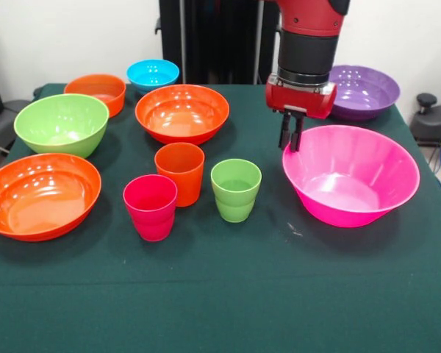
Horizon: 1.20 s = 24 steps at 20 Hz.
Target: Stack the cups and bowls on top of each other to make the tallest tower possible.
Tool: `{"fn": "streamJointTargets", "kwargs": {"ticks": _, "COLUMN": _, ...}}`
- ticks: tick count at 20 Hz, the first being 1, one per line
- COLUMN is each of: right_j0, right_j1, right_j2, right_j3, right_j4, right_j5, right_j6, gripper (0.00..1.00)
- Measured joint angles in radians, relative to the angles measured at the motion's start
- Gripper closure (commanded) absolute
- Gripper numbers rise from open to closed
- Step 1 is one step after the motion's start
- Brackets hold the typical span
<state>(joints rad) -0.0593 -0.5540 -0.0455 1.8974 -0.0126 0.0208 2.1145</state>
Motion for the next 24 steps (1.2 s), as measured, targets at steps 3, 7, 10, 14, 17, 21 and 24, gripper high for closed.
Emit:
{"fn": "streamJointTargets", "kwargs": {"ticks": 3, "right_j0": 0.0, "right_j1": 0.0, "right_j2": 0.0, "right_j3": 0.0, "right_j4": 0.0, "right_j5": 0.0, "right_j6": 0.0, "gripper": 1.0}}
{"fn": "streamJointTargets", "kwargs": {"ticks": 7, "right_j0": 0.001, "right_j1": 0.0, "right_j2": 0.0, "right_j3": -0.001, "right_j4": 0.0, "right_j5": 0.0, "right_j6": 0.0, "gripper": 1.0}}
{"fn": "streamJointTargets", "kwargs": {"ticks": 10, "right_j0": 0.001, "right_j1": 0.0, "right_j2": 0.0, "right_j3": -0.002, "right_j4": 0.0, "right_j5": 0.0, "right_j6": 0.0, "gripper": 1.0}}
{"fn": "streamJointTargets", "kwargs": {"ticks": 14, "right_j0": 0.002, "right_j1": -0.01, "right_j2": 0.002, "right_j3": -0.002, "right_j4": 0.0, "right_j5": 0.0, "right_j6": 0.0, "gripper": 1.0}}
{"fn": "streamJointTargets", "kwargs": {"ticks": 17, "right_j0": 0.002, "right_j1": -0.026, "right_j2": 0.004, "right_j3": -0.002, "right_j4": 0.0, "right_j5": 0.0, "right_j6": 0.0, "gripper": 1.0}}
{"fn": "streamJointTargets", "kwargs": {"ticks": 21, "right_j0": 0.002, "right_j1": -0.05, "right_j2": 0.006, "right_j3": -0.002, "right_j4": 0.003, "right_j5": 0.0, "right_j6": 0.0, "gripper": 1.0}}
{"fn": "streamJointTargets", "kwargs": {"ticks": 24, "right_j0": 0.002, "right_j1": -0.054, "right_j2": 0.008, "right_j3": -0.001, "right_j4": 0.003, "right_j5": 0.0, "right_j6": 0.0, "gripper": 1.0}}
